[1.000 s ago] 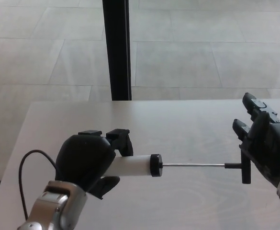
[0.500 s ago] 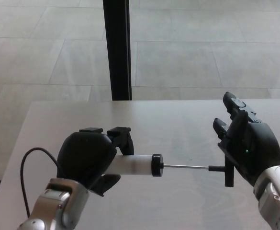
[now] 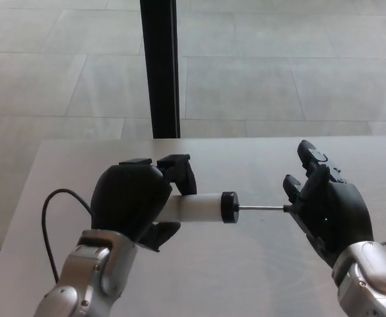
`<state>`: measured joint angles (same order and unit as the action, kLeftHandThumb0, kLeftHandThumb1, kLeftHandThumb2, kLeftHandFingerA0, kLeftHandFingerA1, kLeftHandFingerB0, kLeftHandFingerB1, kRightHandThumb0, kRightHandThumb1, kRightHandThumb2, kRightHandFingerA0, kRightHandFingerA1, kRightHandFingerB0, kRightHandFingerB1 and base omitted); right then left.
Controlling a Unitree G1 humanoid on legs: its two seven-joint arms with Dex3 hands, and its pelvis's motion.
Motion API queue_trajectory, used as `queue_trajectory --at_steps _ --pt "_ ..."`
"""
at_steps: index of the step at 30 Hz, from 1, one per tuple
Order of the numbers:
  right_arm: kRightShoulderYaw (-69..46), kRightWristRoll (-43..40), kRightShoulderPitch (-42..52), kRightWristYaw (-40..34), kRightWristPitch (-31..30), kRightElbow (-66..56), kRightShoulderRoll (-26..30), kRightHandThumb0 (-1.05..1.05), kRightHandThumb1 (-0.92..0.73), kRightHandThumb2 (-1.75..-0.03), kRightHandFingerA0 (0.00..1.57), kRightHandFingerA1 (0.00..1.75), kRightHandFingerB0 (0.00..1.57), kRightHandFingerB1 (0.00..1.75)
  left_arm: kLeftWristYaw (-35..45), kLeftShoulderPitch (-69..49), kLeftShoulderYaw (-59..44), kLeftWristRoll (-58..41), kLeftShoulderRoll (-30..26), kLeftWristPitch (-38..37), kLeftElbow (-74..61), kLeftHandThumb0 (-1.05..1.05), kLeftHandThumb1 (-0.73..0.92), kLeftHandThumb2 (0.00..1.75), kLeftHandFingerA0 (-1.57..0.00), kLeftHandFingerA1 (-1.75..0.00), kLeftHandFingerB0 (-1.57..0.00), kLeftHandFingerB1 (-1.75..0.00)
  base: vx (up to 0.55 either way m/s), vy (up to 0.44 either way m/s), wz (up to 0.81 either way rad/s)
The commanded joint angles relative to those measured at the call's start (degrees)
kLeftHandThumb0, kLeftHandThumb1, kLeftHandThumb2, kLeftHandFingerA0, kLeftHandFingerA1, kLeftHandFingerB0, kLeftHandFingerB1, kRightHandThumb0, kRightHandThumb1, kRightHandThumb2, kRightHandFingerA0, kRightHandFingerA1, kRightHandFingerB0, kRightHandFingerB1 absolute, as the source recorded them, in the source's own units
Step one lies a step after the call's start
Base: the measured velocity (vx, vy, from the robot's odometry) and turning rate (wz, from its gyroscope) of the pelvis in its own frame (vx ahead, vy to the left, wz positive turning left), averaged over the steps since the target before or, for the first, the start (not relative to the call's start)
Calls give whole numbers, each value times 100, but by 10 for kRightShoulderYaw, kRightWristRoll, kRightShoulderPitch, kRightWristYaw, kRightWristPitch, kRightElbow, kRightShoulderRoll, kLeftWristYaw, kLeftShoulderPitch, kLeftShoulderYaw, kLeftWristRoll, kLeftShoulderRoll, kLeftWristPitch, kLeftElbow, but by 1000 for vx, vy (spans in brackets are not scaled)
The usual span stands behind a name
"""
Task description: The robot uses its left hand to lift the air pump kept on the middle of the desk and use the right hand to compress the handle
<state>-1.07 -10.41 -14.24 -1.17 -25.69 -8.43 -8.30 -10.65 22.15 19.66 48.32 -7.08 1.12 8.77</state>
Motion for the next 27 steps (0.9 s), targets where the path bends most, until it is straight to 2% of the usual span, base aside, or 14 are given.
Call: queue_trajectory --at_steps 1,4,6,8,11,14,16,17,18,19,21,22,23,27 --pt "2 10 -25 -32 4 3 -20 -100 -92 -131 0 9 0 3 -30 19 14 22 21 35 10 -13 47 112 -98 -175 -77 -155 0 0 0" --pt "3 12 -34 -33 -2 1 -17 -104 -92 -131 0 5 0 0 -14 20 20 23 24 47 7 -11 46 118 -98 -175 -75 -159 0 0 0" --pt "11 24 -45 -29 -4 2 -3 -103 -92 -133 0 7 0 1 5 19 30 31 21 60 -2 -12 52 111 -93 -175 -69 -161 0 0 0" --pt "17 36 -60 -28 -17 1 11 -102 -92 -133 0 6 0 1 -13 17 35 30 16 44 5 -12 49 115 -96 -175 -75 -152 0 0 0" --pt "17 40 -78 -33 -29 2 15 -98 -92 -132 0 8 0 5 -3 20 41 35 11 54 0 -14 50 113 -95 -175 -73 -155 0 0 0" --pt "29 56 -87 -32 -21 8 26 -91 -92 -131 0 14 0 13 6 19 47 37 9 61 -7 -13 56 104 -92 -175 -70 -153 0 0 0" --pt "35 61 -94 -30 -23 10 32 -91 -92 -131 0 14 0 13 3 23 49 39 7 62 -8 -13 56 104 -92 -175 -70 -153 0 0 0" --pt "36 58 -93 -24 -18 12 33 -96 -92 -130 0 13 0 10 -1 25 50 40 5 61 -6 -13 51 112 -95 -175 -74 -152 0 0 0" --pt "37 54 -92 -14 -11 15 36 -96 -92 -130 0 13 0 10 -6 28 52 41 4 58 -3 -13 51 112 -95 -175 -74 -152 0 0 0" --pt "41 57 -91 -13 -15 15 38 -98 -92 -130 0 12 0 9 -3 29 52 40 2 61 -5 -15 53 109 -95 -175 -74 -148 0 0 0" --pt "46 55 -93 -8 -38 14 43 -104 -92 -132 0 10 0 3 -7 34 54 42 1 62 -4 -14 49 115 -99 -175 -78 -142 0 0 0" --pt "56 64 -93 -2 -39 17 53 -103 -92 -132 0 13 0 7 -9 38 53 39 -1 59 -2 -14 48 116 -99 -175 -80 -136 0 0 0" --pt "61 69 -93 -3 -41 19 56 -104 -92 -133 0 11 0 7 -5 40 53 40 -2 60 -2 -16 53 112 -97 -175 -76 -141 0 0 0" --pt "71 79 -99 -8 -55 28 64 -103 -92 -132 0 12 0 9 -10 65 54 41 -2 55 5 -15 52 110 -96 -175 -74 -149 0 0 0"
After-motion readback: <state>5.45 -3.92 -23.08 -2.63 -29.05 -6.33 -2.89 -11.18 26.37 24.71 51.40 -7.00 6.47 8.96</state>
